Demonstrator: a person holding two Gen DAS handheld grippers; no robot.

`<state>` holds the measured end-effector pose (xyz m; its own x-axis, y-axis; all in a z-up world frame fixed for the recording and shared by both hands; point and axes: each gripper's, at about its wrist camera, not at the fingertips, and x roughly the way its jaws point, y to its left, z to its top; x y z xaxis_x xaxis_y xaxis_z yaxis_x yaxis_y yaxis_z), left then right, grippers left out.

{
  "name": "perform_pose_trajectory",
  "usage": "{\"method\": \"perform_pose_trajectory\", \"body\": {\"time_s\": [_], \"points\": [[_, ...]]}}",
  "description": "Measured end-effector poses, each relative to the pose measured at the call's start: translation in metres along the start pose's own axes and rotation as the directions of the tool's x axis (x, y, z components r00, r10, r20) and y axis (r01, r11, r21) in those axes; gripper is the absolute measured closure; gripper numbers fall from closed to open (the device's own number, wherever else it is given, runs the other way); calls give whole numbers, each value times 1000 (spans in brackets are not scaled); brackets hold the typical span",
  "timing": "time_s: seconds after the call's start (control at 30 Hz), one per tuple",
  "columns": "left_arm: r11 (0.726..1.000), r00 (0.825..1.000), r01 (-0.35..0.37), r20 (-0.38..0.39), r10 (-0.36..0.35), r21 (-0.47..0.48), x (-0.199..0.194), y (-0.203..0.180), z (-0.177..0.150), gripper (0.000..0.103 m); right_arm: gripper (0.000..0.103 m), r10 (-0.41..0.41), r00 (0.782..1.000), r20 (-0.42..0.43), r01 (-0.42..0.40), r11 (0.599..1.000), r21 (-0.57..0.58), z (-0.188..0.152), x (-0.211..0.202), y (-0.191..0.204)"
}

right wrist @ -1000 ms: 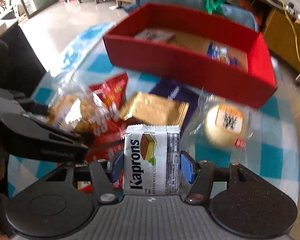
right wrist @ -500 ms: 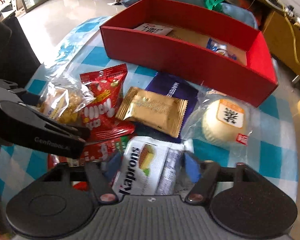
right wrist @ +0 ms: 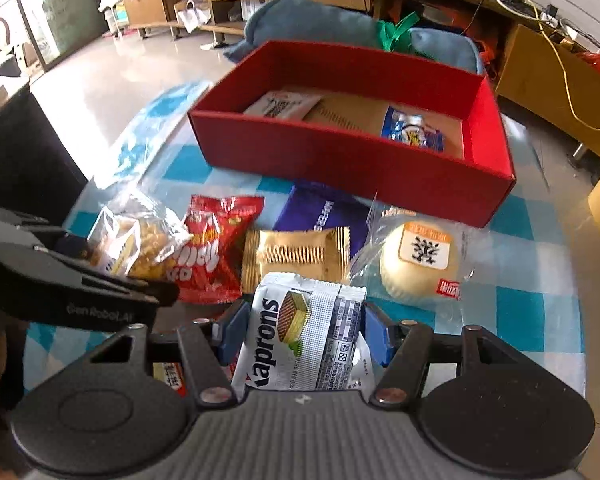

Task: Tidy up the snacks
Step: 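Carry the waffle bag into the red box with the left tool while the right carries the Kaprons packet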

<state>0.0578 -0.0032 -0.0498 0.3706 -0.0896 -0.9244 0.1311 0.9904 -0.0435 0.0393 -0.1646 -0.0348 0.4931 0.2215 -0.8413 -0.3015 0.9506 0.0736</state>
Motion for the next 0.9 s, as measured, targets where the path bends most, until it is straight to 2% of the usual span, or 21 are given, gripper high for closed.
{"method": "perform_pose_trajectory", "body": {"time_s": [0.5,0.9], "points": [[999,997,3,79,-5,32,-15,-20,20,22,44,8,995,100,-15,997,71,25,-17,-18],[999,990,0,138,-6,43,-21,-36,53,22,44,-22,985,171,-2,990,138,55,-25,-38]]}}
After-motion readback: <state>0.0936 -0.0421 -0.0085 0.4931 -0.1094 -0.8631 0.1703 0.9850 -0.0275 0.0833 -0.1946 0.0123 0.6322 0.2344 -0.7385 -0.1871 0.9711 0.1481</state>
